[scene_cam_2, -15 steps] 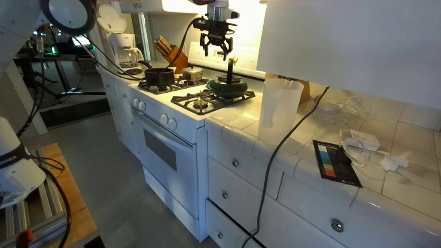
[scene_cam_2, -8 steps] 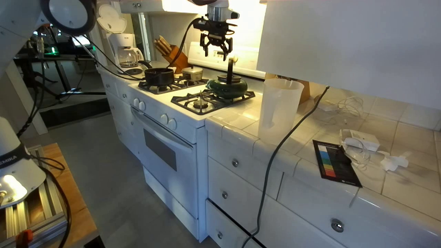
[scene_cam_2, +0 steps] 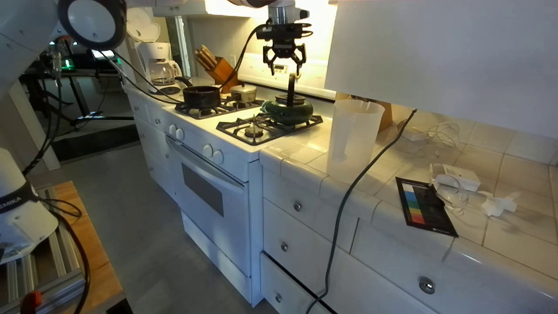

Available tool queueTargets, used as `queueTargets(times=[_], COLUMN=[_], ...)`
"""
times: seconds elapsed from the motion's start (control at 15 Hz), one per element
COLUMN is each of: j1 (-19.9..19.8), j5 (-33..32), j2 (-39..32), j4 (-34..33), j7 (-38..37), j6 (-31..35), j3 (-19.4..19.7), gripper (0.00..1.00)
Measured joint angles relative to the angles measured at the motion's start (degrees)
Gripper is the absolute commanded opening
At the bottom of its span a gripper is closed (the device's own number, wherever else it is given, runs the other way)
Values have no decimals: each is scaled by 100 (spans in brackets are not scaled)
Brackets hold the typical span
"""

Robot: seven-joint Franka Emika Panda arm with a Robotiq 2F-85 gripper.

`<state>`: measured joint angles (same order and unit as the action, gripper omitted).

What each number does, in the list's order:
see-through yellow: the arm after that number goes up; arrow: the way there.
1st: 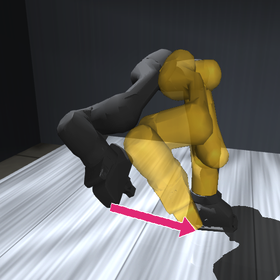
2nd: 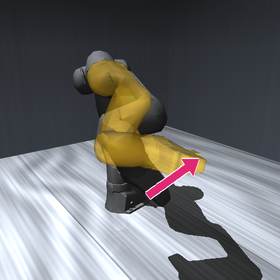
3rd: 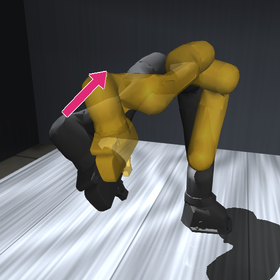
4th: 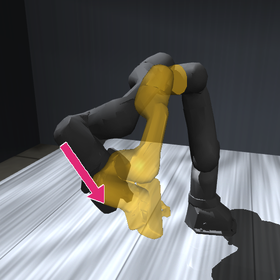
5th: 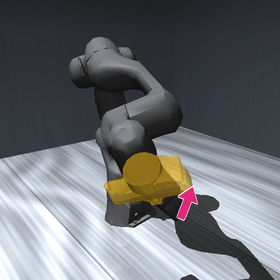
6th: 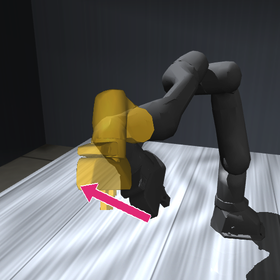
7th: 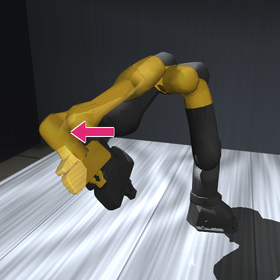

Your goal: Move the jar and the tea kettle to the left

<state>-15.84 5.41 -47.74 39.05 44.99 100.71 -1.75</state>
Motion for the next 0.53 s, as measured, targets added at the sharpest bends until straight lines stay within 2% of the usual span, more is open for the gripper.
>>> queueTargets(times=[0.27,0.53], j1=[121,260], j5=[-154,-126], j2=[-405,-776], j4=[-431,-709], j7=[650,770], j6=[763,1583], j3=[4,-79], gripper=[100,100])
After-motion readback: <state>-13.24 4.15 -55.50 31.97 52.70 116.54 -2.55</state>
